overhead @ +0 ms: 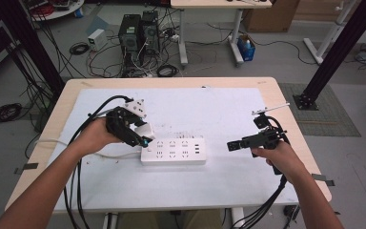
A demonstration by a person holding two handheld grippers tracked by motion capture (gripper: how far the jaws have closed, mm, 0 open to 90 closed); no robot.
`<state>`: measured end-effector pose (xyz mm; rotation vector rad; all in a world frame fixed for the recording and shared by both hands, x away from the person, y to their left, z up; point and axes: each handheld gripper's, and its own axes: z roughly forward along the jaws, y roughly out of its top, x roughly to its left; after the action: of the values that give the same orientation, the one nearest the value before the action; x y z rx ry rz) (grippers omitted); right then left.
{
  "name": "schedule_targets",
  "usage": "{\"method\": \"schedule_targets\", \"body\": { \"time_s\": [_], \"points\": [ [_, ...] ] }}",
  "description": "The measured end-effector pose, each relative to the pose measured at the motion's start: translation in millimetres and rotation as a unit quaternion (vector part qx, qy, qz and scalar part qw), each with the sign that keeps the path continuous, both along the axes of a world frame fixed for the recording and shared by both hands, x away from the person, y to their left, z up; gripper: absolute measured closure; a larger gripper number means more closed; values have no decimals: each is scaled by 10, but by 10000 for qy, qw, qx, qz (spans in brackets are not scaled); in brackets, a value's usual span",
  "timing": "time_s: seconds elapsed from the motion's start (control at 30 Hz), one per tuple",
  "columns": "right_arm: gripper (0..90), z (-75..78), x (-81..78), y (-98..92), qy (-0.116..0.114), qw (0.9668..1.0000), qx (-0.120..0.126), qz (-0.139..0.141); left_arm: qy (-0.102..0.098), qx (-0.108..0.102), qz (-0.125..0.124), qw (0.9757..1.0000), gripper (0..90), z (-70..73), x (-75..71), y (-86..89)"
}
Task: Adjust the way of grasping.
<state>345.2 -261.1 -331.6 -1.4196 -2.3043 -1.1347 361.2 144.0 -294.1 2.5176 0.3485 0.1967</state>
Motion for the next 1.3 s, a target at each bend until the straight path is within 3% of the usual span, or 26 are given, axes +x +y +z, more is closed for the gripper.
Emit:
{"method": "schedule_targets", "body": {
  "time_s": [0.17, 0.3, 0.47, 0.7, 0.97, 1.3],
  "points": [
    [15, -38, 4, 5, 385, 9976, 563, -144, -26, -6, -141, 9999, 426, -31, -10, -122],
    [15, -55, 8, 50, 679, 9943, 794, -195, -35, -26, -243, 9997, 426, -58, -30, -221],
    [16, -63, 27, 104, 948, 9911, 894, -256, -69, -56, -340, 9994, 426, -75, -37, -323],
    [17, -75, 41, 161, 1065, 9874, 1118, -356, -131, -127, -489, 9986, 426, -85, -68, -487],
    [17, -66, 51, 282, 1206, 9820, 1430, -274, -123, -210, -703, 9972, 426, -80, -85, -681],
    [21, -63, 73, 441, 1258, 9795, 1563, -173, -158, -434, -881, 9950, 426, -66, -100, -966]
  ]
}}
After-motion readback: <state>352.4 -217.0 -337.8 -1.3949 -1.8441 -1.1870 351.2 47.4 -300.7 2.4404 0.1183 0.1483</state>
